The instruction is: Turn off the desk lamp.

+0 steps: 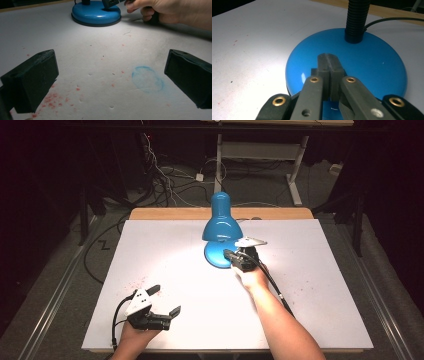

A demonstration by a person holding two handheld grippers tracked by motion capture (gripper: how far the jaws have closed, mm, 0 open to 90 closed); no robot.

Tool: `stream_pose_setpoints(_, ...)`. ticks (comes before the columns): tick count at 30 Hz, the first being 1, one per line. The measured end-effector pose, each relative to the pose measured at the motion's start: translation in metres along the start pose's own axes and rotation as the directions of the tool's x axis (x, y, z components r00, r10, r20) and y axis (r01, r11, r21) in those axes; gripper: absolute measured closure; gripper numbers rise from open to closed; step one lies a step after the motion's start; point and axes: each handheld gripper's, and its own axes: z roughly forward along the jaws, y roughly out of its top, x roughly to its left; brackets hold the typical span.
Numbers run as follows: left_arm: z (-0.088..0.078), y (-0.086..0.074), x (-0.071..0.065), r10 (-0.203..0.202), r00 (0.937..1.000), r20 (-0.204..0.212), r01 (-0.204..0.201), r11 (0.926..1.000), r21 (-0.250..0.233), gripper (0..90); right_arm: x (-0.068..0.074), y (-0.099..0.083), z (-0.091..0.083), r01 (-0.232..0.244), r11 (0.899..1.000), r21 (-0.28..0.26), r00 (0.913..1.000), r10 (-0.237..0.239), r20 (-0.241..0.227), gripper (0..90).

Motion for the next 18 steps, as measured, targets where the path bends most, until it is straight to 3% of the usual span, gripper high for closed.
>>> stream_pose_setpoints(2,-0.0002,-0.0001,0.0,-0.001,1.0,0.001,0.001,1.0,-0.003,0.0,-0.0007,-0.0004,0.0006,-0.003,1.0,-0.005,1.0,0.003,0.0,90.0)
stream_pose_setpoints(4,-0.0003,-0.0002,-0.0001,0.0,1.0,0.002,0.0,1.0,-0.004,0.0,-0.0034,-0.0013,0.0014,-0.026,1.0,-0.002,0.9992,0.026,0.029,90.0)
stream_pose_setpoints(6,-0.0002,-0.0001,0.0003,-0.002,1.0,0.005,0.002,1.0,-0.002,0.0,-0.0058,-0.0013,0.0015,-0.049,0.999,-0.005,0.9987,0.049,0.009,90.0)
stream_pose_setpoints(18,-0.0001,0.0,0.0004,0.0,1.0,0.007,0.0,1.0,0.0,0.0,-0.0035,-0.0008,0.0012,-0.026,1.0,-0.001,0.9995,0.026,0.02,90.0)
